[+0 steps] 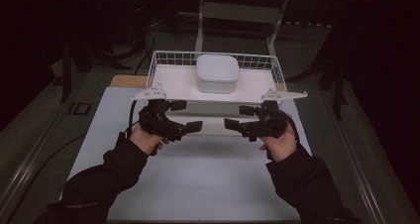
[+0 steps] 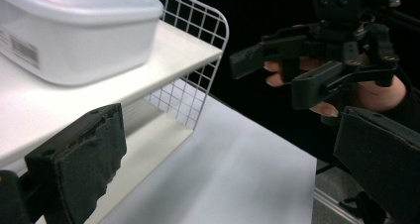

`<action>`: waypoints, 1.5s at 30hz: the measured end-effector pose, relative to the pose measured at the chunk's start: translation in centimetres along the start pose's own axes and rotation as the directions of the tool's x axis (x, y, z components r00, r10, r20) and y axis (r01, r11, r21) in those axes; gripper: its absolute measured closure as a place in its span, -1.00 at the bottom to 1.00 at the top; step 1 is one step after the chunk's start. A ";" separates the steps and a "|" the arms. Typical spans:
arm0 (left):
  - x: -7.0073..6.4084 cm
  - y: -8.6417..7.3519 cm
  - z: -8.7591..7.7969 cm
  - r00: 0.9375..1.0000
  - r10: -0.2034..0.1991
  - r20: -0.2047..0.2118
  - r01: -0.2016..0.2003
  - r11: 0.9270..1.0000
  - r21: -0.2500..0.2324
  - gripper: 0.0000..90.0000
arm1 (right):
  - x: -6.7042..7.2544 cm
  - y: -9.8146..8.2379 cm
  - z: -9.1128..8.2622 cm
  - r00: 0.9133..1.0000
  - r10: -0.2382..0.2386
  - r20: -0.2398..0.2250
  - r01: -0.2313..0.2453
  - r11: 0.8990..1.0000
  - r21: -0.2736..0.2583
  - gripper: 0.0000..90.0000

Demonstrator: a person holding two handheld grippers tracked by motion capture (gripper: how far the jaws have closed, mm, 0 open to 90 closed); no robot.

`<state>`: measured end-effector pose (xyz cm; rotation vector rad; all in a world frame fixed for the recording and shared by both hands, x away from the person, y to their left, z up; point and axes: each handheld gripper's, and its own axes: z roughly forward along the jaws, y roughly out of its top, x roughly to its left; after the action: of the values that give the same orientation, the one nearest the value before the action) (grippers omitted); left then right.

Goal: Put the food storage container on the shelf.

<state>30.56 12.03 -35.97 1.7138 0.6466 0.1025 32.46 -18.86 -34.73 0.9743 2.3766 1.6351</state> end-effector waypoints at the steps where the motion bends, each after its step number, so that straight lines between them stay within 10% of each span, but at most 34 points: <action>1: -0.2 -0.4 0.0 1.000 0.015 -0.001 -0.015 1.000 -0.007 -1.00 | 0.0 -0.4 0.0 1.000 -0.016 -0.002 0.016 1.000 -0.004 -0.69; 27: -0.8 -9.6 1.8 0.995 0.099 -0.007 -0.098 0.989 0.112 -1.00 | -2.2 -10.7 -0.5 0.998 -0.064 0.022 0.064 0.998 0.021 -0.66; 45: -0.1 -14.0 0.9 0.996 0.082 -0.043 -0.076 0.988 0.135 -1.00 | -3.7 -15.6 -0.9 0.998 -0.047 0.046 0.044 0.997 0.068 -0.62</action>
<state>25.76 12.67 -49.09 1.8711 0.6327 0.1601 28.03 -25.02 -48.87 0.9517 2.4180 1.5082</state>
